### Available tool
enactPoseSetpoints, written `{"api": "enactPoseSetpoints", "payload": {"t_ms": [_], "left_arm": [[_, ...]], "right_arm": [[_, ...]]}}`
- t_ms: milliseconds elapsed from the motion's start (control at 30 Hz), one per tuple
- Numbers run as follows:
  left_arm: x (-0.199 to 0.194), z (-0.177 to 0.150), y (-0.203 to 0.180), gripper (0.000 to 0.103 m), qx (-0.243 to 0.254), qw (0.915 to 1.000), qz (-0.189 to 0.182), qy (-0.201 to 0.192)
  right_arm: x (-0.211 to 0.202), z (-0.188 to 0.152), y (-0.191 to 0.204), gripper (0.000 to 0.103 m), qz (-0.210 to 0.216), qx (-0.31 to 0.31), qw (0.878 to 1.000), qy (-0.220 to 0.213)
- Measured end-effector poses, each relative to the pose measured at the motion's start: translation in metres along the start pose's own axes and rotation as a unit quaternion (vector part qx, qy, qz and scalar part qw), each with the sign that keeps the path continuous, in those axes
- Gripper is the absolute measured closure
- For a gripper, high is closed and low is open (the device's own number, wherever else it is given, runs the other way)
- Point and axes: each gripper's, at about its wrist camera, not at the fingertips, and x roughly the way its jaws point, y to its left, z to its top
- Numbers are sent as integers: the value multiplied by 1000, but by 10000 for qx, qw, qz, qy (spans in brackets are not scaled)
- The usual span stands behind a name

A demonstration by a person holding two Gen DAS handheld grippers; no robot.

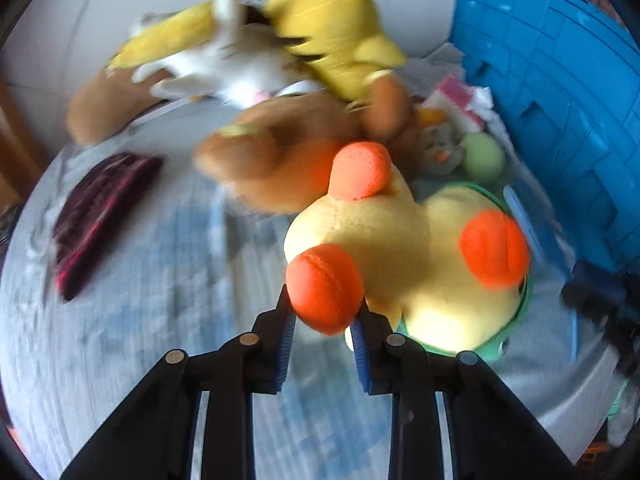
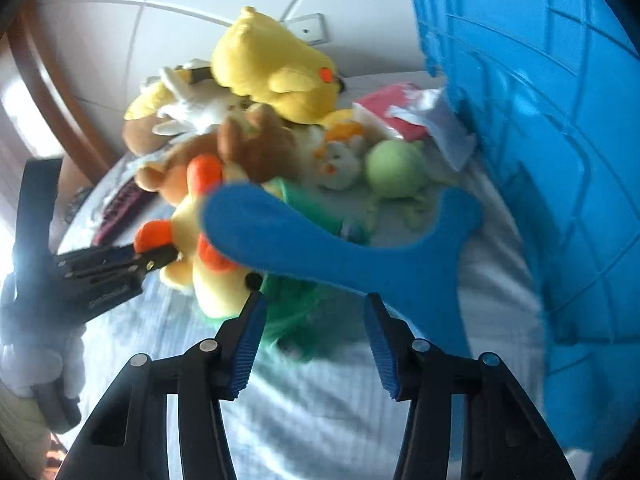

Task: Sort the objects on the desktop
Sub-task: 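Grasp the yellow duck plush in a green frog hood with both tools, then lift the duck plush with both tools and carry it over the crate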

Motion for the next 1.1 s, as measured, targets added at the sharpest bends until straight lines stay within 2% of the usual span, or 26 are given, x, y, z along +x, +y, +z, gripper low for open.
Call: {"api": "enactPoseSetpoints", "payload": {"t_ms": [100, 200, 267, 333, 400, 433, 467, 500, 567, 633, 733, 800, 833, 967, 1000, 1033, 1067, 1100], "left_arm": [[3, -16, 26, 77, -75, 9997, 143, 162], [6, -25, 35, 77, -124, 9998, -13, 170], [4, -27, 34, 74, -45, 9999, -70, 123], [5, -26, 32, 71, 74, 9999, -75, 120], [8, -23, 29, 66, 197, 9997, -76, 152], [11, -22, 28, 60, 266, 9995, -60, 169], [14, -20, 29, 52, 289, 9994, -56, 173], [17, -19, 30, 48, 287, 9994, -70, 177], [23, -16, 32, 42, 268, 9994, -116, 189], [28, -14, 34, 41, 231, 9993, -205, 205], [32, -14, 33, 40, 336, 9991, -228, 145], [34, -15, 32, 40, 410, 9988, -246, 55], [35, -15, 32, 40, 439, 9987, -264, 16], [39, -15, 32, 42, 523, 9975, -471, -86], [40, -15, 31, 47, 553, 9969, -546, -110], [39, -16, 29, 63, 591, 9965, -578, -130], [38, -16, 26, 73, 638, 9963, -561, -144], [37, -17, 23, 73, 685, 9960, -543, -159]], "right_arm": [[4, 0, 11, 53, 383, 181, 9991, 63], [17, -4, 22, 53, 784, 349, 9959, 299], [27, -9, 30, 53, 842, 371, 9949, 417], [36, -12, 36, 47, 821, 411, 9944, 514], [43, -13, 39, 35, 748, 450, 9946, 562], [45, -13, 40, 31, 768, 493, 9942, 563], [47, -13, 41, 23, 788, 535, 9939, 563], [49, -13, 42, 16, 807, 577, 9935, 564], [54, -12, 44, 13, 832, 631, 9930, 553], [62, -11, 47, 13, 815, 647, 9929, 575], [76, -10, 49, 12, 835, 721, 9920, 622], [85, -9, 49, 2, 804, 792, 9919, 585], [89, -9, 49, 0, 782, 813, 9920, 563], [99, -9, 47, 0, 850, 883, 9912, 493], [100, -9, 47, 3, 843, 859, 9917, 460], [99, -7, 49, 8, 853, 794, 9923, 430], [98, -6, 53, 23, 916, 707, 9925, 401], [97, -5, 57, 24, 931, 604, 9931, 379]]}}
